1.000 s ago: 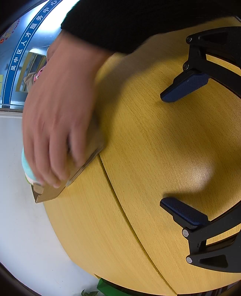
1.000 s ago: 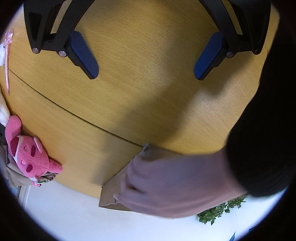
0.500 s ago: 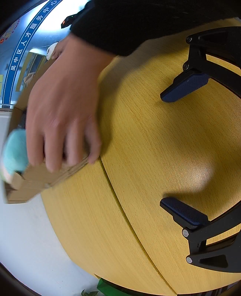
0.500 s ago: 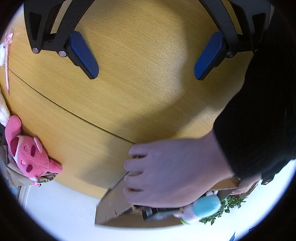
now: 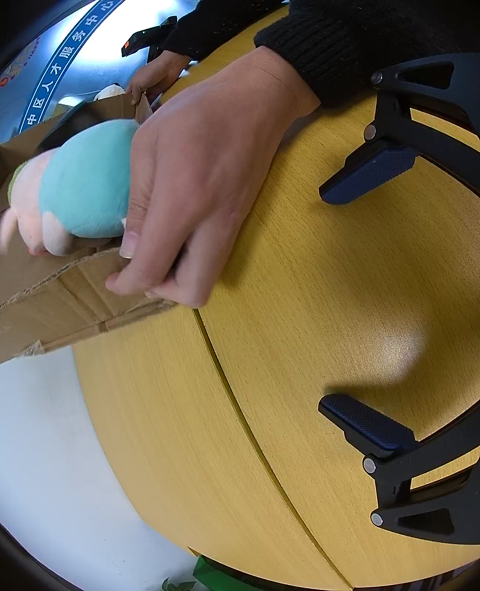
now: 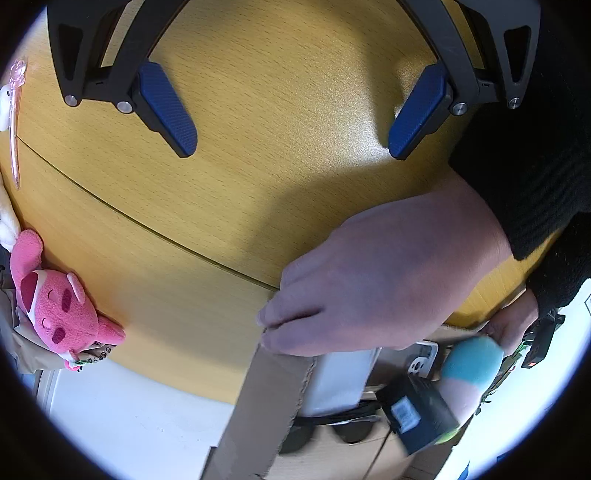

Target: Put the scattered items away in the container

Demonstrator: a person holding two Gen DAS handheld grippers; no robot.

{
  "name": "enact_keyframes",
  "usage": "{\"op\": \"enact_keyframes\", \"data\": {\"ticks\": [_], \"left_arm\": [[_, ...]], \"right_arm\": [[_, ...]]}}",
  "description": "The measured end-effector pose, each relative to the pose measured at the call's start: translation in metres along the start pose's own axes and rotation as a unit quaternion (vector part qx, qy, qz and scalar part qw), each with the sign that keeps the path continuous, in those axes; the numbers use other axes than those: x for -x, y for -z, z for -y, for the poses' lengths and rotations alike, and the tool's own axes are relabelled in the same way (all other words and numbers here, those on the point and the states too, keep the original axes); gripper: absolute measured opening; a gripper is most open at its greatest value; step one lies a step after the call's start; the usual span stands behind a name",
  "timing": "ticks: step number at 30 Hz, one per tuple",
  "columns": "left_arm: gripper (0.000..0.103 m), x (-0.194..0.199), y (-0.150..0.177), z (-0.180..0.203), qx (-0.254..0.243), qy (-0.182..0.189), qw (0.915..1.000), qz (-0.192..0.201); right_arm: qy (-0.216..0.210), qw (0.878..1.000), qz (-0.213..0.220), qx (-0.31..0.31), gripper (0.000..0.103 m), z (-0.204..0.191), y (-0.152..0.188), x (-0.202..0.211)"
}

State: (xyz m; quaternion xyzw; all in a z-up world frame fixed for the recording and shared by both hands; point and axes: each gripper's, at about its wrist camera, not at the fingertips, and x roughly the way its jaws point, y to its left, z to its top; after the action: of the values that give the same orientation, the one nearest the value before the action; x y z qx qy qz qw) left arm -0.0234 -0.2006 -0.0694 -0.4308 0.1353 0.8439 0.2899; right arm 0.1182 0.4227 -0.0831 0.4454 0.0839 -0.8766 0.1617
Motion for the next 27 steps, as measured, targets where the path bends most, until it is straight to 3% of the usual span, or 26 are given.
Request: {"op": "enact_keyframes", "data": {"ticks": [27], "left_arm": [[0.103,-0.0024,-0.0042,-0.0023,-0.002,0.001,1.0000,0.000]], "right_arm": [[-0.001,1.000,-0.001,0.000,0.103,0.0013,-0.0009,-0.0003]]}}
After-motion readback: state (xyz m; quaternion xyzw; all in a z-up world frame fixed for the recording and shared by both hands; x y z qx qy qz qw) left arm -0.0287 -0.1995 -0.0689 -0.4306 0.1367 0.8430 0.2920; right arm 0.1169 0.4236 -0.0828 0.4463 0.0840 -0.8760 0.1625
